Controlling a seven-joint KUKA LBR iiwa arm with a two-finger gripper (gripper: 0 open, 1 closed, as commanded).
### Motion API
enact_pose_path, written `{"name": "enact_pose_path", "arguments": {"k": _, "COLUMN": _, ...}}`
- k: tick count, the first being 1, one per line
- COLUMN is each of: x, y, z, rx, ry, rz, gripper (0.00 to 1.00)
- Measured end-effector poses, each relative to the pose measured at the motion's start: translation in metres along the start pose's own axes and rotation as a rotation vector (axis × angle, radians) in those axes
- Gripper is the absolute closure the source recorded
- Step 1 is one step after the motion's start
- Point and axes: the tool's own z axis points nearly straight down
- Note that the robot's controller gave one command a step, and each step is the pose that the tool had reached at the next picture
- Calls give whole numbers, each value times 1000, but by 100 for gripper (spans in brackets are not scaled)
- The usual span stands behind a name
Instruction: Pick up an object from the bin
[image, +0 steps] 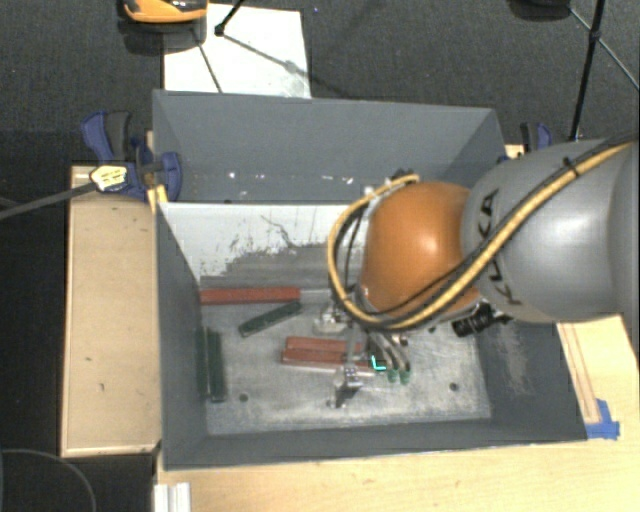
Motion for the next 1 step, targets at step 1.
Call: {"name": "enact_pose_path", "arguments": {"k": 1, "x": -2, "y": -1, "z": -4, "rx": -1, "ry": -8, "rz": 4, "gripper": 0}}
